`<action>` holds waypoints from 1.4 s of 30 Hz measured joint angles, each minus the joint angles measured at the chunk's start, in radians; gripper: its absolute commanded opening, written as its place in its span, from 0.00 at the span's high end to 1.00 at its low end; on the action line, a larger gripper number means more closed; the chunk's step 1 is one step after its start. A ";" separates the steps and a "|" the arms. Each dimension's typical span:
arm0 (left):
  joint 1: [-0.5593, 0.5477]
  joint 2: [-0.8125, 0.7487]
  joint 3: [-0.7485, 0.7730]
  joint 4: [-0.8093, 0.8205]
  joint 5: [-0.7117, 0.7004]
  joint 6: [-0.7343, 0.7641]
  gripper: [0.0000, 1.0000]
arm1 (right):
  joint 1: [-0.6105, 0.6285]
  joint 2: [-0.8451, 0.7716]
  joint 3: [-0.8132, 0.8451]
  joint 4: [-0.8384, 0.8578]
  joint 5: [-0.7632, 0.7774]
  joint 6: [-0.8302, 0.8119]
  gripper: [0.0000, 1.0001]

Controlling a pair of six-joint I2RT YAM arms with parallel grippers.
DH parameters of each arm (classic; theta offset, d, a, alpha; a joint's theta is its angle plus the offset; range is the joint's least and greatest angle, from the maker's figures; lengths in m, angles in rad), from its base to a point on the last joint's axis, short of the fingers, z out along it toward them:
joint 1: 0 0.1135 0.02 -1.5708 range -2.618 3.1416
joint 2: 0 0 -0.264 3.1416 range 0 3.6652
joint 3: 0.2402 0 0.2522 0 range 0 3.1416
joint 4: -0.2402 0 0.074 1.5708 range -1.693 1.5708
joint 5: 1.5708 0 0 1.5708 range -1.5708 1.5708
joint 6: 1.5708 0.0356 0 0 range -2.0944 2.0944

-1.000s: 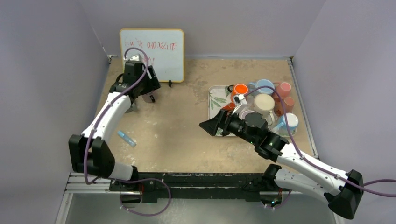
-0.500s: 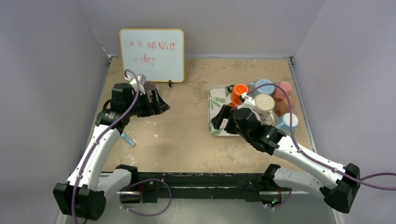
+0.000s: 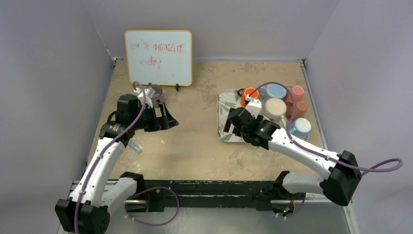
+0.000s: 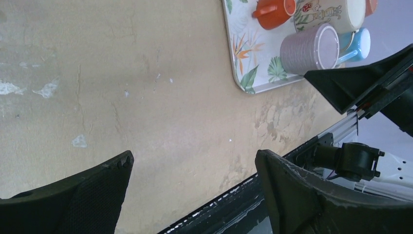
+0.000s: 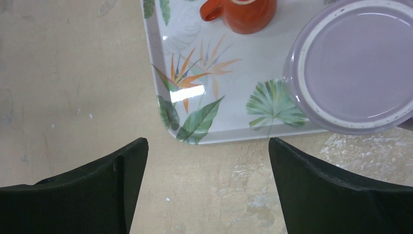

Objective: Turn the mug right side up
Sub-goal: Place the cup at the center of the board, then turn over the cup on the tray.

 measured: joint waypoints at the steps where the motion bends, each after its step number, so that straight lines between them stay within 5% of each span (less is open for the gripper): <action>1: 0.000 0.003 -0.002 -0.006 0.003 0.003 0.06 | -0.003 0.004 0.004 -0.003 0.007 0.002 0.11; 8: 0.000 -0.008 -0.013 -0.035 0.003 0.007 0.07 | -0.051 0.009 0.032 -0.024 0.050 0.067 0.36; 26: 0.000 -0.063 -0.014 -0.040 -0.024 0.007 0.07 | -0.383 -0.075 0.017 -0.162 0.066 0.114 0.02; 42: 0.000 -0.068 -0.014 -0.042 -0.030 0.007 0.07 | -0.519 -0.126 -0.114 -0.015 -0.111 -0.004 0.01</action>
